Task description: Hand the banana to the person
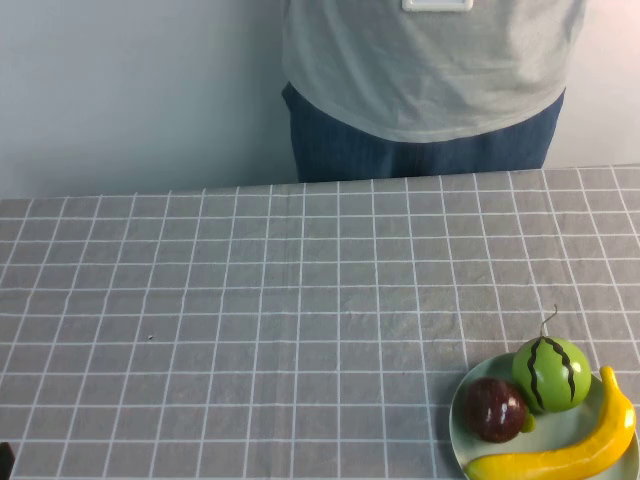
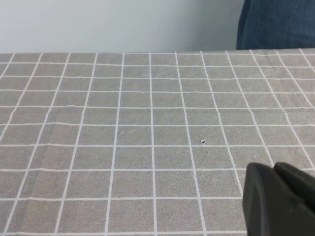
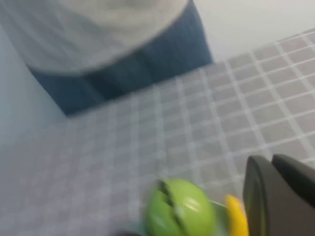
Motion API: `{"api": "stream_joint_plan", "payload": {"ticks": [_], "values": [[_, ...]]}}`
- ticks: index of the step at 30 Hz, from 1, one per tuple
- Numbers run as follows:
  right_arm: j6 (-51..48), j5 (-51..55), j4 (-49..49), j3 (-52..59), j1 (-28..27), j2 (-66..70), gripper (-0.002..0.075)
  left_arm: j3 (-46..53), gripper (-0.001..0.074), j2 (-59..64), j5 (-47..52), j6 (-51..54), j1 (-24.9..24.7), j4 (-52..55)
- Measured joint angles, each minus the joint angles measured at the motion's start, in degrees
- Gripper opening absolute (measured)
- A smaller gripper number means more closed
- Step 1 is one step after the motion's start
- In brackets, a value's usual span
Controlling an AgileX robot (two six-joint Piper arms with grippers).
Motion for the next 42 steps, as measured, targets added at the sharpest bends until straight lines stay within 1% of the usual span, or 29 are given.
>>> {"api": "stream_joint_plan", "payload": {"ticks": [1,5,8,11,14,17,25,33,38,42], "values": [[0.0,0.0,0.8,0.0,0.0,0.0,-0.0006,0.0,-0.0005,0.0,0.0,0.0,0.0,0.0],[0.5,-4.5,13.2,0.0,0.0,0.0,-0.0006,0.0,-0.0005,0.0,0.0,0.0,0.0,0.0],[0.2,-5.7,17.1,0.0,0.0,0.0,-0.0006,0.0,-0.0005,0.0,0.0,0.0,0.0,0.0],[-1.9,-5.9,17.1,0.0,0.0,0.0,-0.0006,0.0,-0.0005,0.0,0.0,0.0,0.0,0.0],[-6.2,-5.2,16.2,0.0,0.0,0.0,-0.0006,0.0,-0.0005,0.0,0.0,0.0,0.0,0.0],[-7.8,-4.7,16.0,0.0,0.0,0.0,-0.0008,0.0,-0.0005,0.0,0.0,0.0,0.0,0.0],[-8.5,-4.5,16.8,0.0,0.0,0.0,-0.0006,0.0,-0.0005,0.0,0.0,0.0,0.0,0.0],[-8.5,-4.0,21.0,0.0,0.0,0.0,-0.0005,0.0,-0.0005,0.0,0.0,0.0,0.0,0.0],[-8.5,1.4,22.1,-2.5,0.0,0.5,-0.0001,0.0,-0.0005,0.0,0.0,0.0,0.0,0.0],[-8.1,12.0,19.1,-10.4,0.0,6.7,-0.0001,0.0,-0.0005,0.0,0.0,0.0,0.0,0.0]]}}
